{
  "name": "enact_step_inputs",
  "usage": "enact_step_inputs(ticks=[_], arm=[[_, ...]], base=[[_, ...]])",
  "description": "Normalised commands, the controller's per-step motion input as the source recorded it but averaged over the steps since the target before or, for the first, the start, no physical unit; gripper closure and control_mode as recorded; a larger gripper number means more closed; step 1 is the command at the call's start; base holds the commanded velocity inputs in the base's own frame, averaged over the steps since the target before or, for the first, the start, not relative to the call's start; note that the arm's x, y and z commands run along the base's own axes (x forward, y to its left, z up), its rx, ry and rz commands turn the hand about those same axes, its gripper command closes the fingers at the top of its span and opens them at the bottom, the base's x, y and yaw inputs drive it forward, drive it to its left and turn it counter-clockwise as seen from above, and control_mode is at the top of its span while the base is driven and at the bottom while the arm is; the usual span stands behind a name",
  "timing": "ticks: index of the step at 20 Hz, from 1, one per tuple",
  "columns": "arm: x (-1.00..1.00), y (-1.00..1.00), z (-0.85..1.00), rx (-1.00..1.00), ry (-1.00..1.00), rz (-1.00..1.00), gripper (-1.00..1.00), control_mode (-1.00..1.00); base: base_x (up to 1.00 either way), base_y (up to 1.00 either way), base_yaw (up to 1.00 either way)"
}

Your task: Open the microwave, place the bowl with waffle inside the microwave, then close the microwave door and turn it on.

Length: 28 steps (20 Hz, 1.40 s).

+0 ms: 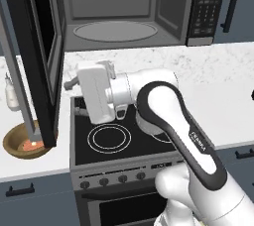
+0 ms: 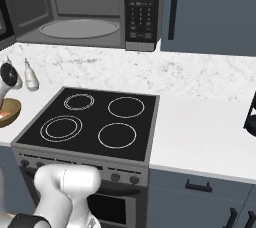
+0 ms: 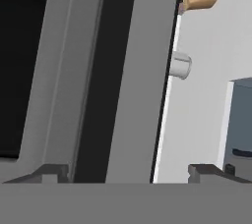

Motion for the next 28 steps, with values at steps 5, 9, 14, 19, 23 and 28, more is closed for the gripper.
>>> enact_step_inputs(ticks=[5, 9, 14, 19, 23, 28], arm=[[0.16, -0.76, -0.16, 0.0, 0.1, 0.0, -1.0, -1.0], [0.49, -0.52, -0.68, -0.12, 0.13, 0.0, -1.0, -1.0], [0.67, -0.23, -0.78, -0.3, 0.15, 0.0, -1.0, -1.0], [0.95, 0.21, -0.73, -0.58, 0.19, 0.0, -1.0, -1.0], [1.0, 0.27, -0.64, -0.49, 0.34, 0.01, -1.0, -1.0], [1.0, 0.0, -0.7, -0.24, 0.15, 0.13, -1.0, -1.0]], base=[[0.0, 0.0, 0.0], [0.0, 0.0, 0.0], [0.0, 0.0, 0.0], [0.0, 0.0, 0.0], [0.0, 0.0, 0.0], [0.0, 0.0, 0.0]])
